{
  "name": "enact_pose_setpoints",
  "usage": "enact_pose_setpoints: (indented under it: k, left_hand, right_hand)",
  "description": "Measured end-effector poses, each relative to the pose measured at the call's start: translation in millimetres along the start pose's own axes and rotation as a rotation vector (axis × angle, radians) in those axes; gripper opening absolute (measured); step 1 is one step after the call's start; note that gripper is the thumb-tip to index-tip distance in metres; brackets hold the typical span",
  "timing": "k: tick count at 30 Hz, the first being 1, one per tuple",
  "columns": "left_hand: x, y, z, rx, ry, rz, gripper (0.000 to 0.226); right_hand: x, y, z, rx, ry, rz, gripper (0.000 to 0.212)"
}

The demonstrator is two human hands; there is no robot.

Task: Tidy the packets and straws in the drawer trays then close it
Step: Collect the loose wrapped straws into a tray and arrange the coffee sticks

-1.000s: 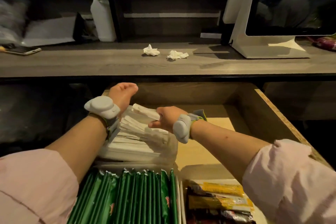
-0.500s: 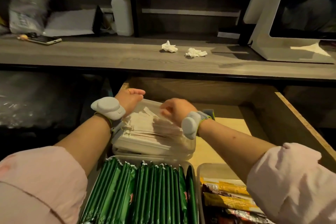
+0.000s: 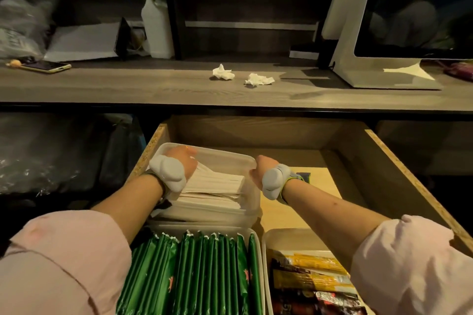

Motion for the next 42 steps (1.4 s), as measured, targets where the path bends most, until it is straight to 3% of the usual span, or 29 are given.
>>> enact_pose_setpoints:
  k: [4, 7, 9, 11, 14, 18, 22, 25, 27, 30, 32, 38, 42]
  left_hand:
    - [-20, -3, 21, -0.187, -0.3, -0.176, 0.043]
    - [-33, 2, 27, -0.207, -0.501, -0.331, 0.036]
    - [-28, 6, 23, -0.163, -0.589, -0.321, 0.032]
    - [-22, 3, 19, -0.147, -0.522, -0.292, 0.033]
    - [11, 4, 32, -0.157, -0.27, -0.153, 0.038]
    - [87, 16, 61, -0.307, 0.102, 0.217, 0.028]
    - [124, 19, 69, -0.286, 0.153, 0.387, 0.034]
    - [93, 15, 76, -0.157, 0.386, 0.176, 0.056]
    - [65, 20, 90, -0.115, 0.482, 0.089, 0.057]
    - [22, 23, 106, -0.072, 0.528, -0.026, 0.052]
    - [-4, 25, 120, -0.074, 0.496, -0.102, 0.047]
    - [-54, 31, 142, -0.175, 0.235, -0.236, 0.026]
    - [-79, 30, 125, -0.152, -0.014, -0.326, 0.049]
  right_hand:
    - [0, 5, -1, 0.025, -0.003, -0.005, 0.019]
    - [0, 5, 1, 0.039, -0.022, -0.022, 0.019]
    - [2, 6, -1, 0.056, -0.041, -0.013, 0.02]
    - [6, 8, -1, 0.066, -0.045, 0.011, 0.018]
    - [16, 11, -2, 0.088, -0.036, 0.037, 0.026]
    - [52, 10, 4, 0.092, -0.199, 0.103, 0.031]
    - [94, 3, 24, 0.037, -0.513, 0.04, 0.031]
    - [127, 1, 50, -0.029, -0.344, 0.171, 0.034]
    - [138, 3, 72, -0.064, -0.1, 0.238, 0.034]
    - [135, -2, 107, -0.111, 0.155, 0.182, 0.017]
    - [136, 0, 129, -0.162, 0.174, 0.166, 0.014]
    - [132, 15, 155, -0.213, 0.268, 0.227, 0.029]
    - [114, 15, 161, -0.182, 0.264, 0.15, 0.031]
Point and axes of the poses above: each hand's wrist, its own y-axis away from the middle knuckle, its own x-axis out of the back of the hand, z = x × y, the point moved 8 cm from there along -y, towards the middle knuckle, and after that the axes turned 13 degrees about -x, right-handed, at the moved point
